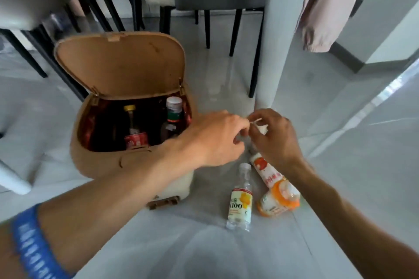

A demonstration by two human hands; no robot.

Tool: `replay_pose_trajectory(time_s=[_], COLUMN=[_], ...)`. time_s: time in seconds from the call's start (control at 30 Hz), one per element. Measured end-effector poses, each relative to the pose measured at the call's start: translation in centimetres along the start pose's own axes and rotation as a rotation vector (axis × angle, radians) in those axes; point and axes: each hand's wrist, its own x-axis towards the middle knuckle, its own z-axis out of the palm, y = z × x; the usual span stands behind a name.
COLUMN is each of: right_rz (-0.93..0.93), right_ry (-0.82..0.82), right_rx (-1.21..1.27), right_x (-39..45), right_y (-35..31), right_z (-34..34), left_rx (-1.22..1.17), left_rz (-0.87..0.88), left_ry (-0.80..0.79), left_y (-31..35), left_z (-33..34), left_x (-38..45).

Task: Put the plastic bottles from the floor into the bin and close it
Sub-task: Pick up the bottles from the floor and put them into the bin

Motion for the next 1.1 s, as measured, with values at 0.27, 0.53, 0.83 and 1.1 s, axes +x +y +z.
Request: replay_pose_trajectory(time_s=[0.27, 0.53, 0.83, 1.1], right_rz=[0.097, 0.063, 0.054, 0.000], right_ry=[-0.263, -0.320, -0.218, 0.116], right_rx=[-0.709, -0.305, -0.107, 0.154], right_x=[-8.0, -8.6, -7.7, -0.6], right_y=[6.6, 8.3, 8.0, 0.3], right_z=[-1.1, 0.3, -0.8, -7.5], left_rx=[-0.012, 0.011, -0.154, -0.556], left_rz=[-0.310, -0.598, -0.721, -0.550], left_ry=[-0.651, -0.402, -0.337, -0.193], left_y=[0.8, 0.2, -0.8, 1.0], left_z=[20.9, 24.8, 22.6, 5.6], left_x=[-0.8, -2.2, -1.1, 2.1])
